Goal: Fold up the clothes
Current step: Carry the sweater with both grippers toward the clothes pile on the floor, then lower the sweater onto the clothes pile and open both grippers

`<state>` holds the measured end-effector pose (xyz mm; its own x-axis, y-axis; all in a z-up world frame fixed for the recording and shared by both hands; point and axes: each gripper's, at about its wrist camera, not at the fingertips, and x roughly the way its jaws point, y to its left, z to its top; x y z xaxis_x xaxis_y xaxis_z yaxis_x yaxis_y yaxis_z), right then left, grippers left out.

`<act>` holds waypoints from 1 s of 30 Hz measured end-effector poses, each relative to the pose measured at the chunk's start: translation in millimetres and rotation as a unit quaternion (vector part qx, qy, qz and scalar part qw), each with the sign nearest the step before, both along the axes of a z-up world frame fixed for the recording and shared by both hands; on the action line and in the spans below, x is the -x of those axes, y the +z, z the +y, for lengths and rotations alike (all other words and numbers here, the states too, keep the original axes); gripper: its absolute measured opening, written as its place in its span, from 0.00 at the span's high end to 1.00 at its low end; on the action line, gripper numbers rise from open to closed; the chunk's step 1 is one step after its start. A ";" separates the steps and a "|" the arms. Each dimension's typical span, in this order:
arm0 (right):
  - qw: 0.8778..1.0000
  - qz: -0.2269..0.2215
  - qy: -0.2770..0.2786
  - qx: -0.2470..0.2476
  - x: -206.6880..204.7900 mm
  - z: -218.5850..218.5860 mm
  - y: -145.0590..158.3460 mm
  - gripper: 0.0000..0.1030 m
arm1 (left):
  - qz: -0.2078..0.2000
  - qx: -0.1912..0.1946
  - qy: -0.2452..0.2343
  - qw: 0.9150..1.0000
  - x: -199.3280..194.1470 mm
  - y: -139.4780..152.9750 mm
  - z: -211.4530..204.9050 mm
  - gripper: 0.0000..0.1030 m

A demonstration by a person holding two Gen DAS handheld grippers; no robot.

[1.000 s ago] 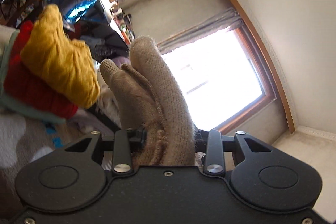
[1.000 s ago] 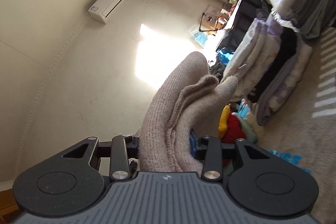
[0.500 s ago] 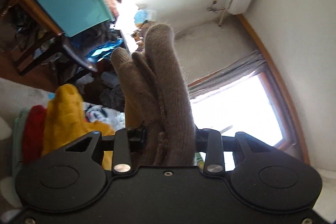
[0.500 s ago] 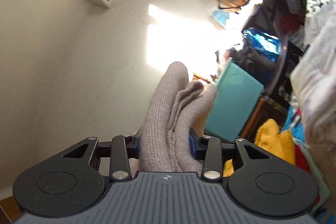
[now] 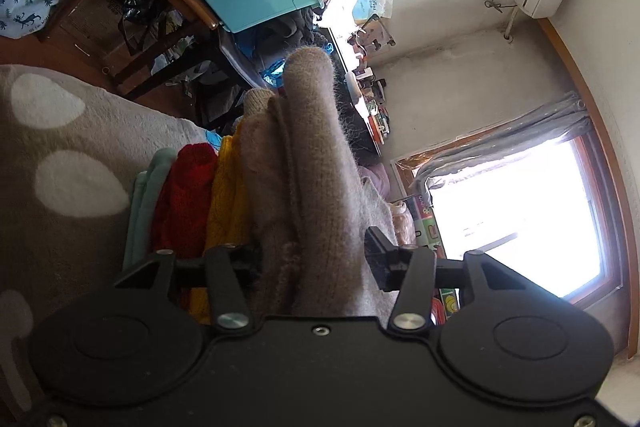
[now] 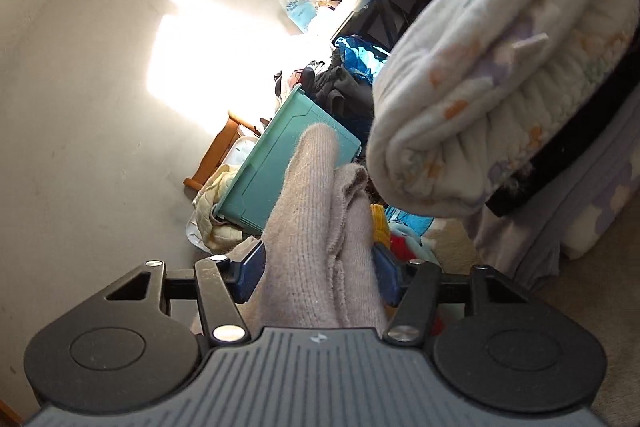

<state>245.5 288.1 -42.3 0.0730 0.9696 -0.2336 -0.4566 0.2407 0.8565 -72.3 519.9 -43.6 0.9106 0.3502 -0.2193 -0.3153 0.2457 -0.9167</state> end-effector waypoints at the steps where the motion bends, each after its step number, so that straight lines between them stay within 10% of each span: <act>1: 1.000 -0.013 -0.001 0.006 3.1 -2.7 5.8 0.43 | 0.004 -0.004 0.000 1.000 0.2 2.1 -1.6 0.51; 15: 0.983 -0.170 -0.010 0.074 37.2 -26.3 67.1 0.42 | 0.049 -0.065 0.023 0.996 24.4 27.6 -5.1 0.38; 21: 0.982 -0.173 -0.009 0.072 47.4 -39.0 58.6 0.40 | 0.107 -0.097 -0.022 0.989 -27.1 21.6 2.4 0.56; 30: 0.987 -0.150 -0.009 0.062 63.6 -67.6 47.9 0.39 | 0.123 -0.084 -0.023 0.989 -52.9 26.3 1.8 0.55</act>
